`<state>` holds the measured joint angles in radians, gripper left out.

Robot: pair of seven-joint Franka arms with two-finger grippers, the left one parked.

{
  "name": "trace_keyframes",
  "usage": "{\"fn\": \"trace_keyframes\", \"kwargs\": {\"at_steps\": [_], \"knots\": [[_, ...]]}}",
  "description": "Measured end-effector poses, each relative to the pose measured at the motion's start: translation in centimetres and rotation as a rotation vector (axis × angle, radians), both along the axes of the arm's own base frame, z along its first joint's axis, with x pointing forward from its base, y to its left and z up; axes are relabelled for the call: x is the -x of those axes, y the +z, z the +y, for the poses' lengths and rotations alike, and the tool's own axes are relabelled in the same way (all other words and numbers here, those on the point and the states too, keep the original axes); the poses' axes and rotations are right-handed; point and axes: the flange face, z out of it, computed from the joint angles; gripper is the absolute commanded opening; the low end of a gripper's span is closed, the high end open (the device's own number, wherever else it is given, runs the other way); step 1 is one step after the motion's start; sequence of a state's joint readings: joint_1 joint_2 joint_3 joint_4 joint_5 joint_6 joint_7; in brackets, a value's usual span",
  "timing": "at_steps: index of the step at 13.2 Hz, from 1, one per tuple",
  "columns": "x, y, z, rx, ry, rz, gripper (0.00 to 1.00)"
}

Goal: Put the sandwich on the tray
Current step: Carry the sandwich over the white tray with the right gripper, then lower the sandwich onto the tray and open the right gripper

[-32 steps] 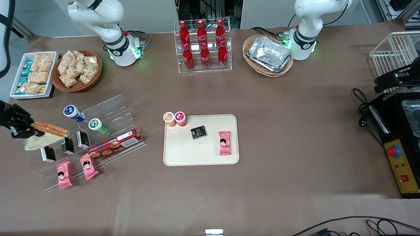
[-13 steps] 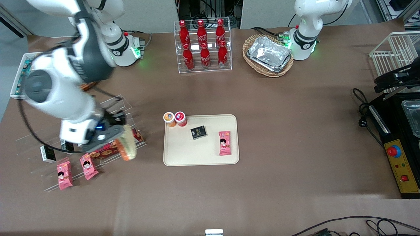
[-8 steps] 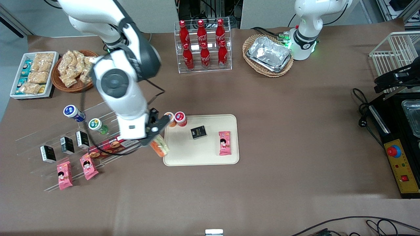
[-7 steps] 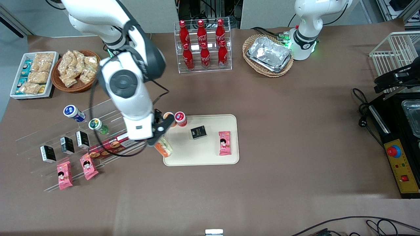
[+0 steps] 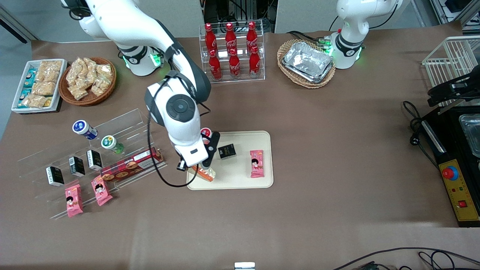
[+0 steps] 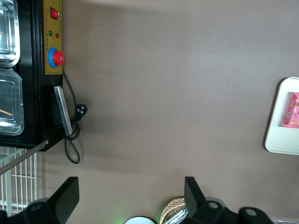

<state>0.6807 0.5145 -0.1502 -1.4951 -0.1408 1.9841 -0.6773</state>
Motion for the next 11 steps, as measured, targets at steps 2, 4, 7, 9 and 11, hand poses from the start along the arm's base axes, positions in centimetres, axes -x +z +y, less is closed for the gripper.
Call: {"fn": "trace_keyframes", "kwargs": {"at_steps": [2,4,7,9,11], "knots": [[0.1,-2.6,1.1,0.014,0.057,0.007,0.37],[0.2,-4.6,2.1,0.017,0.105,0.005,0.37],[0.2,-6.7,3.2,0.003,0.149,-0.008,0.37],[0.2,-8.9,4.1,-0.008,0.177,-0.022,0.37],[0.6,-10.8,5.0,0.0,0.207,-0.025,0.37]]}}
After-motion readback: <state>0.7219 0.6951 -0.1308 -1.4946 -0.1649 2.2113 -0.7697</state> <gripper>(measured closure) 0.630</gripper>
